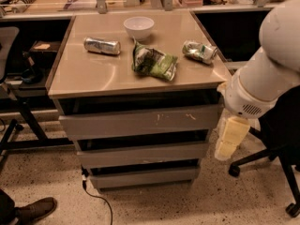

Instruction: Open middle drawer

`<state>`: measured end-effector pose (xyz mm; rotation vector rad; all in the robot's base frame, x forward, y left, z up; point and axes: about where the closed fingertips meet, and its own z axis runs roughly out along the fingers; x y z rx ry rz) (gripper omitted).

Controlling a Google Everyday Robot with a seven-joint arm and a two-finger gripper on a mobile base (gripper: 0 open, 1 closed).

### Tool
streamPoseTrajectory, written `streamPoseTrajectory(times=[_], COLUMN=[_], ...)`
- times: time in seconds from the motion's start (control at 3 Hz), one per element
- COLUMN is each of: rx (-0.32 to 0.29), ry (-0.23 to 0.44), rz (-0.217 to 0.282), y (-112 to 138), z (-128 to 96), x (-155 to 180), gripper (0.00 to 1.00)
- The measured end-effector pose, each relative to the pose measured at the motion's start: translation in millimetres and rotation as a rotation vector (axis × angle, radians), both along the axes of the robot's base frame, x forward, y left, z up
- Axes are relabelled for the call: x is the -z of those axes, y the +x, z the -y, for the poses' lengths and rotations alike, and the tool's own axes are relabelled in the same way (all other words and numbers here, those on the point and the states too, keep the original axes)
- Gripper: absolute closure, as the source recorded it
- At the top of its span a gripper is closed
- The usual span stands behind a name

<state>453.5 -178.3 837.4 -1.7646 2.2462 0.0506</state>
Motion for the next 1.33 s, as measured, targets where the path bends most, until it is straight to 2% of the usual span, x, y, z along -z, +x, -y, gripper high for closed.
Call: streamPoseTrajectory(times=[0.67,1.0,1.33], rx=[-0.025,-0.022,-0.017], ry=[0.009,0.032,0.037], rz=[0.000,-0.055,-0.135], y=[-8.1,-29.0,-51.8], z=[-2.6,-9.8,-14.1], x=[10.6,52.3,105.7], gripper=[0.00,0.00,0.00])
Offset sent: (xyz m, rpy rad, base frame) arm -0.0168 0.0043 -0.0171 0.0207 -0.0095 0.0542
